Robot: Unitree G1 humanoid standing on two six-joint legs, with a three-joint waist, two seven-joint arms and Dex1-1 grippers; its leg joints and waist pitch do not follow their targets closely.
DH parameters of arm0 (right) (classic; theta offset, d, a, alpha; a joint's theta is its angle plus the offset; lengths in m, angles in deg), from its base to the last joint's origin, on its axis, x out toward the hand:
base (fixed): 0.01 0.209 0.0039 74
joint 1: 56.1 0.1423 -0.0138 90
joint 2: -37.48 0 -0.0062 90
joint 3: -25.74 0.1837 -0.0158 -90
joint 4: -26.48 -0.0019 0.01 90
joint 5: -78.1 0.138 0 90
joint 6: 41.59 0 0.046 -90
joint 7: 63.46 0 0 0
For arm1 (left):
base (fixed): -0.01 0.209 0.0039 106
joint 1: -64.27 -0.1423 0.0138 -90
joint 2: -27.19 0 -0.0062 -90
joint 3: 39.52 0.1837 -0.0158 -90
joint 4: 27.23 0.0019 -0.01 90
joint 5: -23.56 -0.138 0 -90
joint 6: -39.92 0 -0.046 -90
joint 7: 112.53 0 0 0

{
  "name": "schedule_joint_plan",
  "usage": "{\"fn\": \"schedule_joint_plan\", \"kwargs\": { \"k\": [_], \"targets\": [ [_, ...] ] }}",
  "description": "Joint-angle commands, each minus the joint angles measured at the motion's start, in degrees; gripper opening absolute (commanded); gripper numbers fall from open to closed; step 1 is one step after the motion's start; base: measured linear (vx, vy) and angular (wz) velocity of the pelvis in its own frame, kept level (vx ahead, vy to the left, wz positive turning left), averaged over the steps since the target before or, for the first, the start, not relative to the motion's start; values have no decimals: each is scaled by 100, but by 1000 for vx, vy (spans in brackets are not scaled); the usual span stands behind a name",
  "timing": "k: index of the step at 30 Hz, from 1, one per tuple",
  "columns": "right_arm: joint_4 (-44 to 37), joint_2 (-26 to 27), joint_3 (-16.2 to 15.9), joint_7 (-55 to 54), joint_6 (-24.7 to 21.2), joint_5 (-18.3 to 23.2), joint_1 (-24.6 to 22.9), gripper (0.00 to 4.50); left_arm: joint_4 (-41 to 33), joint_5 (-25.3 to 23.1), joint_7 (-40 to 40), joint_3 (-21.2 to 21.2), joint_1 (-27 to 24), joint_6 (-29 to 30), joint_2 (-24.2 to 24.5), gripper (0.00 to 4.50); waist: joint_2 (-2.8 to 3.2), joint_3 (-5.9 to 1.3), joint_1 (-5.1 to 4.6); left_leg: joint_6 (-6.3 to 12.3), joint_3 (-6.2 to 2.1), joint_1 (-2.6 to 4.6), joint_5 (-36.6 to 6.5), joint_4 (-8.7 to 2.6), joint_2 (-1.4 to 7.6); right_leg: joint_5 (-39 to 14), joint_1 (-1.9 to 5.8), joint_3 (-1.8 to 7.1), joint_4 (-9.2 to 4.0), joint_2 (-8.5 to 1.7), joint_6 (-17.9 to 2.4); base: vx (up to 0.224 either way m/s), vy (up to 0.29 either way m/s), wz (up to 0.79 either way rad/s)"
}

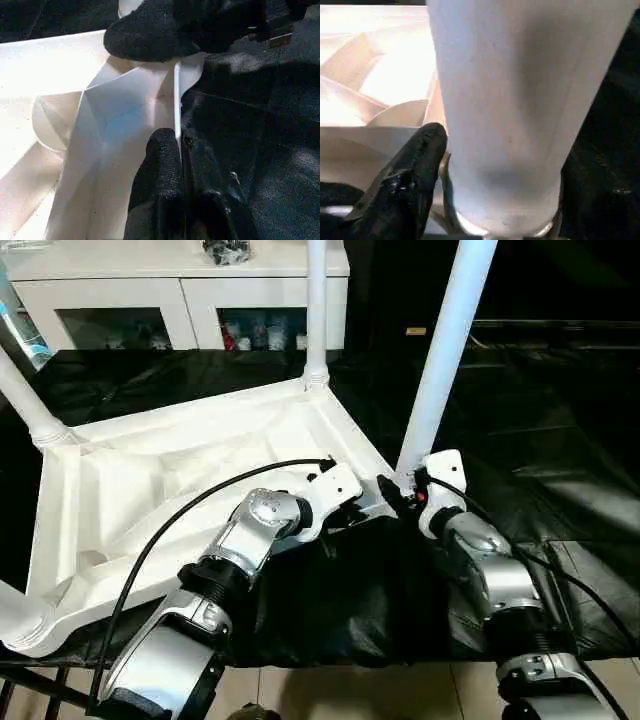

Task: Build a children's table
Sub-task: Rotate leg to tighten

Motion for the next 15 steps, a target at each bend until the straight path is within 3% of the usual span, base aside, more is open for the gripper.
{"fn": "schedule_joint_plan", "kwargs": {
  "k": [1,4,5,10,11,15],
  "targets": [
    [-146,110,-531,719,56,153,-35,374,-306,222,-293,216,-37,-249,-225,0,-69,-326,-4,288,-243,133,-1192,-417,433,-890,200,306,-465,-510,-1228,0,0,0],
    [-197,-25,-558,943,118,192,-81,374,-373,255,-441,228,-90,-339,-142,0,-77,-331,-1,351,-240,126,-1116,-409,433,-793,206,301,-449,-510,-1276,0,0,0],
    [-378,-334,-625,1607,111,335,-199,374,-517,335,-783,230,-192,-396,57,0,-82,-330,2,377,-237,121,-1082,-403,432,-764,215,300,-449,-512,-1289,0,0,0],
    [-805,-828,-776,2810,37,591,-426,374,-708,446,-1409,245,-342,-544,419,0,-95,-320,66,538,-227,109,-1061,-386,455,-748,233,293,-437,-506,-1296,0,0,0],
    [-1006,-1044,-892,3325,-27,690,-519,374,-788,521,-1743,258,-395,-595,589,0,-72,-317,71,528,-229,115,-1078,-401,463,-827,211,287,-439,-502,-1296,0,0,0],
    [-1260,-1353,-1138,3979,-37,760,-636,374,-868,605,-2129,264,-414,-621,794,0,-75,-312,93,437,-216,143,-1209,-402,475,-996,183,291,-444,-500,-1331,0,0,0]
  ]
}}
